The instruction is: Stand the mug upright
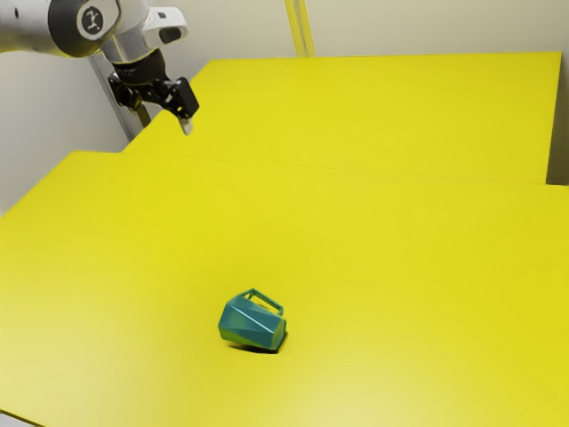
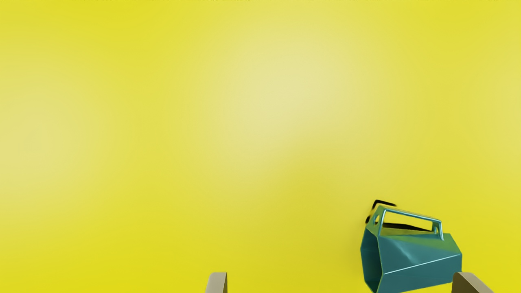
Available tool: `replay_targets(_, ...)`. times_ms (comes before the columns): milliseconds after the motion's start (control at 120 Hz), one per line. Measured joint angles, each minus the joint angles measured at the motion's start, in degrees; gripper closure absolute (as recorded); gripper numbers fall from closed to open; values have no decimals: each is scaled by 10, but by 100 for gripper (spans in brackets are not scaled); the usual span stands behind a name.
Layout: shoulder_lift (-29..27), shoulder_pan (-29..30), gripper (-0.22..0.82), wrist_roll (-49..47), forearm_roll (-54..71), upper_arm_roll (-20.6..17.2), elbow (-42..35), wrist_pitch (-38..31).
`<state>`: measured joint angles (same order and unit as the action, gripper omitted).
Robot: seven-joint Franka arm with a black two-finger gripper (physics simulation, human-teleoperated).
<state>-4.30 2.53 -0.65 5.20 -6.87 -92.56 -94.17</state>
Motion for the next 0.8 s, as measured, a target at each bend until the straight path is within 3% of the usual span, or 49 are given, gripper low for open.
replay_targets(225,-10,-9,0,0,-1,2,-48,-40)
replay_targets(392,-3,15,0,0,-53,8,-91,-61)
replay_targets(542,1,51,0,1,-150,41,-167,-68)
replay_targets(800,77,95,0,5,-296,55,-204,-64)
